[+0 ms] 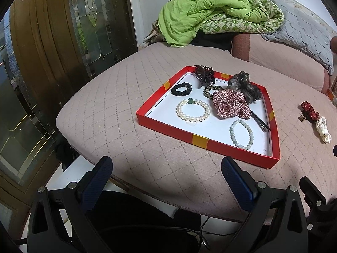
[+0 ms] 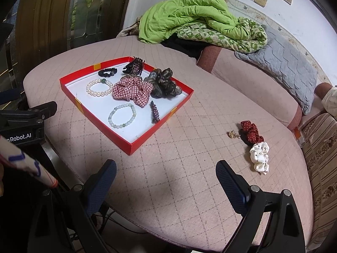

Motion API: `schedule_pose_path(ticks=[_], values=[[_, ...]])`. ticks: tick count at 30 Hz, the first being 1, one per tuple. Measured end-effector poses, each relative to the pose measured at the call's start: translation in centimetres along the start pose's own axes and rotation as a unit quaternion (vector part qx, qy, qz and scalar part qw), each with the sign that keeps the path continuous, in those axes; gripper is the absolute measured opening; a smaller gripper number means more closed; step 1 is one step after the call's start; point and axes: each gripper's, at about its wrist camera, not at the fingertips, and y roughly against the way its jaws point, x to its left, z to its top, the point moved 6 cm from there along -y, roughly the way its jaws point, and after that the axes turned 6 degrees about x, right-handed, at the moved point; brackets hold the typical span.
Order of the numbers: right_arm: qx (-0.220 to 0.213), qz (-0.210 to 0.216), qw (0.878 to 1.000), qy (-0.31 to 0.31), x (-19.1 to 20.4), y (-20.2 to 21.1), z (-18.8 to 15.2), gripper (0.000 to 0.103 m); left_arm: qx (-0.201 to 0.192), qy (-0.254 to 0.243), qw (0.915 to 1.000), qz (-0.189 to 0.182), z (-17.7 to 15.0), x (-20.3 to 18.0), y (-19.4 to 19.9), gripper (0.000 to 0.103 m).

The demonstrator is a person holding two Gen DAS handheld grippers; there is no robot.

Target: Organize jewelry

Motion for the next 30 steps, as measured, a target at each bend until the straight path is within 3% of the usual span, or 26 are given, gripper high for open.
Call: schedule_pose_path(ticks=[16, 23, 30], values=[[-0.019, 0.005, 0.999, -0.048, -1.5, 0.8, 0.5, 0.097, -0.002, 0.013, 0.9999, -0.001, 0.2, 0.6, 0.1, 0.102], [-0.072, 0.055, 0.992, -0.091, -2.0, 2.9, 1.4, 0.097, -0.004, 0.015, 0.9999, -0.003, 0.2, 0.7, 0.3, 0.102], [-0.053, 0.060, 0.993, -0.086, -1.6, 2.2, 1.2, 0.097, -0.004, 0.014, 0.9999, -0.003, 0.3, 0.7, 0.3, 0.102]])
